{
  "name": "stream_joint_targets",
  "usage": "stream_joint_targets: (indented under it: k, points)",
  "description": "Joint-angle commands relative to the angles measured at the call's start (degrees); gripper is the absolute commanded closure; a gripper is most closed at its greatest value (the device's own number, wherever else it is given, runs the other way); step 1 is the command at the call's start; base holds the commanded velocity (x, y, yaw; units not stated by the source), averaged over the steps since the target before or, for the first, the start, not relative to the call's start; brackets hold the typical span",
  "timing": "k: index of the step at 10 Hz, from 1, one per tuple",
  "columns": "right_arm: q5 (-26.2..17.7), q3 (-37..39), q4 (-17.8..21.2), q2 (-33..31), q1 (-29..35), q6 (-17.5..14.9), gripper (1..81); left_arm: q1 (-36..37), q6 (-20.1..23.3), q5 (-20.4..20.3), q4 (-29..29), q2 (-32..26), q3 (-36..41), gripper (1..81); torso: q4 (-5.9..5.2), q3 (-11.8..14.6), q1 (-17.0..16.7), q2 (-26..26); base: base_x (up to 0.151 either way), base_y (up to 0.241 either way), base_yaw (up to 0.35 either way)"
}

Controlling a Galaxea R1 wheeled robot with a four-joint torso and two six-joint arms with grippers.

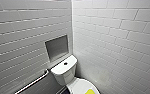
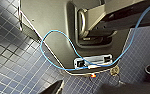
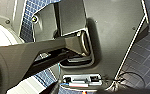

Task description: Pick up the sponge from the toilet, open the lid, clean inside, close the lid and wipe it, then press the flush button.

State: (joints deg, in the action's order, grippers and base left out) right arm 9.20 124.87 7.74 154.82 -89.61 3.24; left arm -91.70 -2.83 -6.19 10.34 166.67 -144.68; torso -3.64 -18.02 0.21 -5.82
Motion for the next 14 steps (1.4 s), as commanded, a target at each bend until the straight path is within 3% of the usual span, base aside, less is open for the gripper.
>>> stream_joint_targets:
  k: [1,2,3,5,8,10,12,14]
  points:
    - [-3.67,-12.98,1.66,-9.23,4.48,2.2,1.0,-0.55,0.54,3.64,0.3,-0.72,0.89,1.0,0.0,0.0,0.0,0.0,0.0,0.0,0.0]
    - [-3.75,-15.35,1.66,-10.81,5.45,2.99,1.0,-0.55,0.54,3.64,0.3,-0.81,0.89,1.0,0.0,-2.54,0.0,0.0,0.0,0.0,0.0]
    - [-3.67,-17.12,1.75,-12.22,6.67,3.7,1.0,-0.64,0.46,3.64,0.3,-0.81,0.8,1.0,0.0,-5.42,3.67,-5.73,0.0,0.0,0.0]
    - [-3.75,-19.58,1.75,-14.68,9.13,5.37,1.0,-0.64,0.54,3.64,0.3,-0.81,0.62,1.0,0.0,-7.01,4.39,-6.93,0.0,0.0,0.0]
    - [-3.93,-23.27,1.75,-18.46,13.35,8.0,1.0,-0.72,0.46,3.47,0.3,-0.54,0.54,1.0,0.0,-12.71,8.21,-13.01,0.0,0.0,0.0]
    - [-3.93,-25.38,1.76,-21.1,17.39,10.2,1.0,-0.64,0.46,3.56,0.21,-0.37,0.54,1.0,0.0,-11.06,10.8,-17.03,0.0,0.0,0.0]
    - [-4.02,-27.41,1.75,-22.34,22.49,12.74,1.0,-0.81,0.54,3.56,-0.05,-0.37,0.45,1.0,0.0,-12.37,12.85,-20.27,0.0,0.0,0.0]
    - [-7.17,-27.58,1.66,-21.9,26.97,14.16,1.0,-0.9,0.46,3.56,-0.32,-0.28,0.45,1.0,0.0,-12.66,15.28,-24.13,0.0,0.0,0.0]
